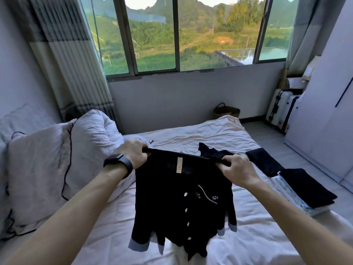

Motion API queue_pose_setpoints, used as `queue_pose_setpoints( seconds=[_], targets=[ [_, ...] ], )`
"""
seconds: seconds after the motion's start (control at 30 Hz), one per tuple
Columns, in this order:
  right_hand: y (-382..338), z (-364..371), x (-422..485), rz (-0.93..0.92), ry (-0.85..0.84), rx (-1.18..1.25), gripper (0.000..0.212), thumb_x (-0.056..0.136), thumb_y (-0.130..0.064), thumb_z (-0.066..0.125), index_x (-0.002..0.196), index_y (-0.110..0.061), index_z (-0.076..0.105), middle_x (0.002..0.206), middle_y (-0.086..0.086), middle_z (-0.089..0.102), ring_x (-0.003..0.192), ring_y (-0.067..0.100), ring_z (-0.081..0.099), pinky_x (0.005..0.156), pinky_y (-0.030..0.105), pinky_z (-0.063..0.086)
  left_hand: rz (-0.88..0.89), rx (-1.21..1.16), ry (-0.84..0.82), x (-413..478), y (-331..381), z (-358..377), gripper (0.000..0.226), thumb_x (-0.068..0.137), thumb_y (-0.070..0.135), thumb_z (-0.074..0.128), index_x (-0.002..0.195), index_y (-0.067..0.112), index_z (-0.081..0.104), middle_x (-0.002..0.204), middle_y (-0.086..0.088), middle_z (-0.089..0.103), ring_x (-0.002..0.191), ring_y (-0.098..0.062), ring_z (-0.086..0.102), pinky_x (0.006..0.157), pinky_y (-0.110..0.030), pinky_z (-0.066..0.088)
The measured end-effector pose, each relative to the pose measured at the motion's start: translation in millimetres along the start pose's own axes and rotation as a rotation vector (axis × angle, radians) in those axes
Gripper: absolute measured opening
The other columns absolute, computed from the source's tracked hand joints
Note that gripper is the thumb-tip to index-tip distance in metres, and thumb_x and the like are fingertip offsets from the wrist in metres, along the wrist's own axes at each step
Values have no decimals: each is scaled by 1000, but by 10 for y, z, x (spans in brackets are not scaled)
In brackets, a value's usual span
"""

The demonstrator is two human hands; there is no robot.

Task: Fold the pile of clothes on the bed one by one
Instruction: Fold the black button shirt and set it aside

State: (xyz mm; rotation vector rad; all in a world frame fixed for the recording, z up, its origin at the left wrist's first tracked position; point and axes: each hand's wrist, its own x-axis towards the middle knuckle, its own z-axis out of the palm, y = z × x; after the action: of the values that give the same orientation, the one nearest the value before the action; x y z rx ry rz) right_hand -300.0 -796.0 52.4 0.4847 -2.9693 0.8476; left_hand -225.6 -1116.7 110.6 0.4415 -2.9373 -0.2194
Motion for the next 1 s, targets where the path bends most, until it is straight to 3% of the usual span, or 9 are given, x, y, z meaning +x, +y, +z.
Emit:
queue_pose_setpoints(
  seconds=[0.17, 0.27, 0.43, 0.53, 0.63, 0.7, 0.77, 0.9, 1.0],
  targets=[
    [-202, -337, 139, 8, 49, -250, 30, 97, -50, 51, 88, -28, 69, 110, -9, 50, 96, 26, 62, 78, 36, 44, -89, 159, 214, 113, -182, -193, 32, 95, 45, 49, 100, 21, 69, 106, -6, 64, 102, -32, 60, 79, -38, 48],
    [-282, -523, 320, 66, -66, -278, 41, 92, -51, 53, 66, -19, 62, 86, -7, 64, 83, 21, 64, 67, 32, 44, -212, -410, -8, 169, -185, -225, 51, 88, 58, 44, 84, 12, 67, 103, -13, 71, 101, -33, 65, 82, -39, 49],
    [-380, -495, 445, 120, -123, 607, 44, 101, -43, 53, 95, -4, 72, 94, 3, 72, 85, 21, 64, 80, 37, 46, -361, -1329, -290, 27, -29, -16, 36, 85, 67, 56, 81, 32, 63, 84, 7, 58, 68, -9, 57, 59, -28, 43],
    [-381, -395, 476, 119, 31, 908, 52, 95, -57, 50, 96, -8, 69, 94, 5, 62, 86, 25, 58, 77, 42, 44, -245, -1233, -222, 99, -48, 15, 55, 71, 78, 60, 96, 29, 60, 95, 1, 62, 87, -13, 58, 76, -30, 45],
    [-300, -334, 475, 63, 74, 594, 49, 102, -55, 37, 123, -20, 65, 116, 2, 66, 117, 28, 58, 98, 39, 41, -98, -1056, -270, 178, -85, -111, 47, 89, 57, 62, 117, 20, 61, 120, -2, 70, 112, 0, 58, 109, -20, 36],
    [-185, -375, 456, 38, 115, 352, 38, 106, -46, 35, 129, -21, 52, 124, 14, 65, 118, 36, 57, 94, 42, 41, -19, -781, -267, 207, -150, -154, 25, 99, 31, 59, 96, 8, 68, 74, 19, 72, 75, 16, 59, 79, 0, 38],
    [-68, -431, 440, 6, 103, 94, 30, 105, -47, 37, 122, -23, 45, 116, 17, 67, 109, 38, 60, 87, 44, 44, 29, -541, -189, 236, -238, -183, 39, 97, 29, 63, 83, -6, 70, 49, 17, 57, 60, 6, 57, 61, -7, 39],
    [84, -456, 436, -28, 0, -196, 78, 92, -80, 17, 105, -20, 66, 109, 5, 71, 104, 29, 63, 90, 43, 49, -28, -394, -252, 228, -463, -270, 50, 65, 77, 70, 68, 28, 71, 66, 18, 66, 77, -9, 65, 73, -24, 48],
    [155, -405, 427, -14, -51, -119, 102, 73, -97, 3, 71, -13, 62, 81, 0, 70, 83, 22, 64, 80, 38, 50, -82, -289, -431, 142, -552, -382, 55, 64, 85, 66, 69, 31, 72, 80, 14, 73, 84, -7, 68, 85, -25, 51]
  ],
)
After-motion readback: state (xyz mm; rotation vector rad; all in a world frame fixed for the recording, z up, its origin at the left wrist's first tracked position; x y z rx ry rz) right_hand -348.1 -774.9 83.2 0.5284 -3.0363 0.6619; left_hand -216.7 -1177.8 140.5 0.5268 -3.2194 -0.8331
